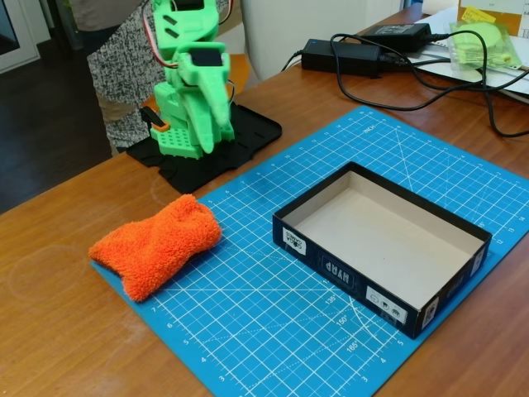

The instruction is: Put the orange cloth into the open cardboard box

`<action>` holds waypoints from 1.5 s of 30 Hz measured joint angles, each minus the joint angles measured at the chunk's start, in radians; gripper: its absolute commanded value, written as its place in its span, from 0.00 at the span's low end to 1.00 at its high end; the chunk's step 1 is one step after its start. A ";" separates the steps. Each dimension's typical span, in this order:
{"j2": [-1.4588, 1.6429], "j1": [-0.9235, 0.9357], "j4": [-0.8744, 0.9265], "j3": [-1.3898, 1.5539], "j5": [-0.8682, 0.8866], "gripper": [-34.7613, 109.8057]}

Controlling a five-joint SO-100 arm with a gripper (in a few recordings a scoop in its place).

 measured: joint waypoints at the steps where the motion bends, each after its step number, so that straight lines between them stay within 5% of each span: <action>1: -0.077 0.012 0.003 -0.052 0.020 0.50; 11: -0.634 0.067 -0.072 -0.147 -0.097 0.49; 26: -0.678 0.485 -0.078 -0.118 -0.425 0.49; 37: -1.193 0.410 -0.319 -0.293 -0.370 0.50; 40: -1.209 0.368 -0.336 -0.301 -0.367 0.42; 42: -1.207 0.351 -0.351 -0.291 -0.367 0.26; 45: -1.180 0.325 -0.377 -0.245 -0.357 0.24</action>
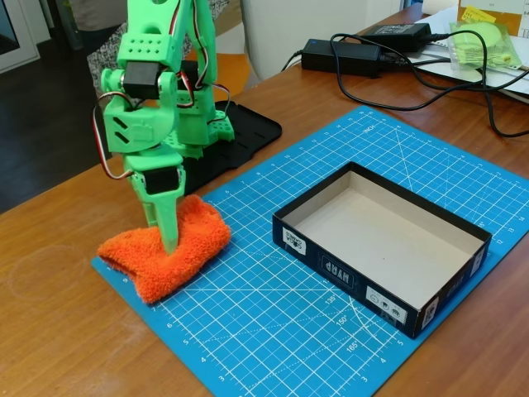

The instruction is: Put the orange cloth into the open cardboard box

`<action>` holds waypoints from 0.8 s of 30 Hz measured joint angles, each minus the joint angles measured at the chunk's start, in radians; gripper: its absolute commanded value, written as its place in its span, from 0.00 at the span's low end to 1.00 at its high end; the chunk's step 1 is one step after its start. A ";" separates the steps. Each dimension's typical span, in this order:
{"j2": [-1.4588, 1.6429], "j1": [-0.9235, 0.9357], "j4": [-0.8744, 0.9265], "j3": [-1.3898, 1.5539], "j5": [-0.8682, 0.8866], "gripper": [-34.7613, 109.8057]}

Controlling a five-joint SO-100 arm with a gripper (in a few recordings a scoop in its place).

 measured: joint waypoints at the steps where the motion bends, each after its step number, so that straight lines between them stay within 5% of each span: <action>1: 0.018 -0.009 0.000 0.011 0.006 0.24; 11: 0.649 -0.143 0.264 0.092 0.239 0.24; 16: 0.979 -0.439 0.483 -0.031 0.460 0.24; 20: 0.861 -0.713 0.509 -0.215 0.635 0.24; 24: 0.540 -0.773 0.431 -0.411 0.707 0.24</action>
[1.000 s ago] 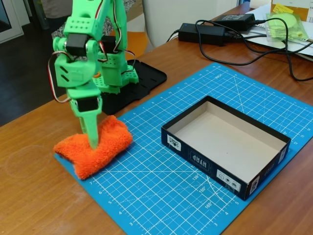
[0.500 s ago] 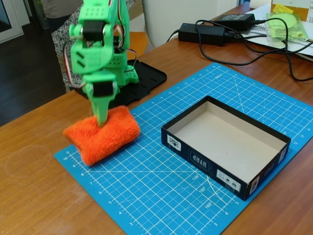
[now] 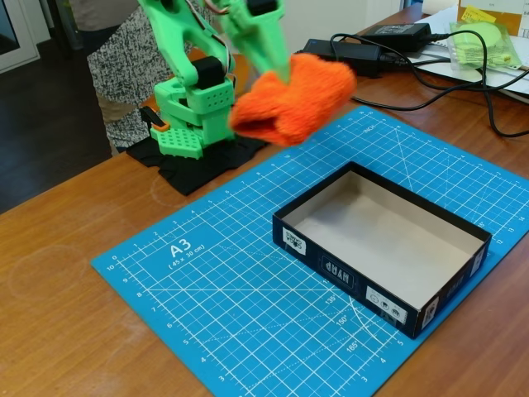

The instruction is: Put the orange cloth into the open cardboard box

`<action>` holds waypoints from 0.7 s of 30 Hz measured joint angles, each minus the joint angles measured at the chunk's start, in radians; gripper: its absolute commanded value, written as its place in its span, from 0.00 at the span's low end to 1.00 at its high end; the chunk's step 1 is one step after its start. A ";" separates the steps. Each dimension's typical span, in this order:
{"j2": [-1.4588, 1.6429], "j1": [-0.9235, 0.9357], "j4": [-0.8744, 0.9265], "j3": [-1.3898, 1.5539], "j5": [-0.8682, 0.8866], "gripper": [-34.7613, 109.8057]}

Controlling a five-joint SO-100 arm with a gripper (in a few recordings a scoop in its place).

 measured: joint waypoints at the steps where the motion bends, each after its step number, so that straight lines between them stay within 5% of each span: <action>1: -0.087 0.000 -0.015 -0.048 0.006 0.24; 13: -0.867 -0.035 -0.083 -0.525 0.014 0.24; 18: -1.019 -0.107 -0.054 -0.637 0.031 0.24; 21: -1.031 -0.112 -0.041 -0.667 0.040 0.32</action>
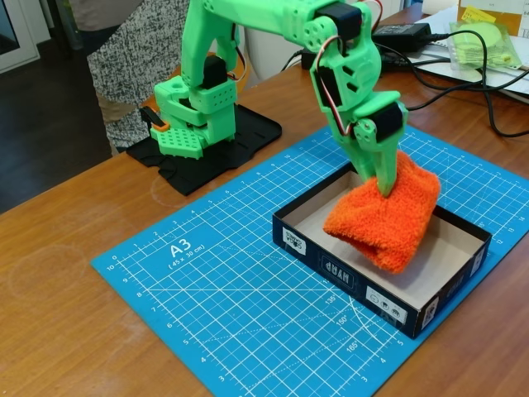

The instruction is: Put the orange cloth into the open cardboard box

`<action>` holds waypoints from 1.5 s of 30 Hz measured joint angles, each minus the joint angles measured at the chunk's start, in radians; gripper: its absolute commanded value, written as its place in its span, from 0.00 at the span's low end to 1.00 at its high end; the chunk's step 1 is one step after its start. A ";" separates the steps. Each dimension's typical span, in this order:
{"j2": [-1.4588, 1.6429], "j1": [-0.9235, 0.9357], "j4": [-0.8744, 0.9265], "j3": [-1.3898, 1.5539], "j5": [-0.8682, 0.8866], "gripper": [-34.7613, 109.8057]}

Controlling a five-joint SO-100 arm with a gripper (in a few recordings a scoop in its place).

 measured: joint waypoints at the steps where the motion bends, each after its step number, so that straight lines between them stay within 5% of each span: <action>1: 0.000 -0.003 0.014 -0.018 0.005 0.35; 4: 0.000 -0.011 0.037 -0.060 0.008 0.47; 19: 0.207 0.083 0.173 -0.057 -0.014 0.50; 26: 0.994 0.144 0.101 0.477 -0.083 0.27; 34: 1.875 0.268 -0.109 1.335 -0.216 0.26; 39: 1.990 0.268 -0.167 1.738 -0.255 0.25; 45: 2.013 0.250 -0.044 1.763 -0.252 0.24</action>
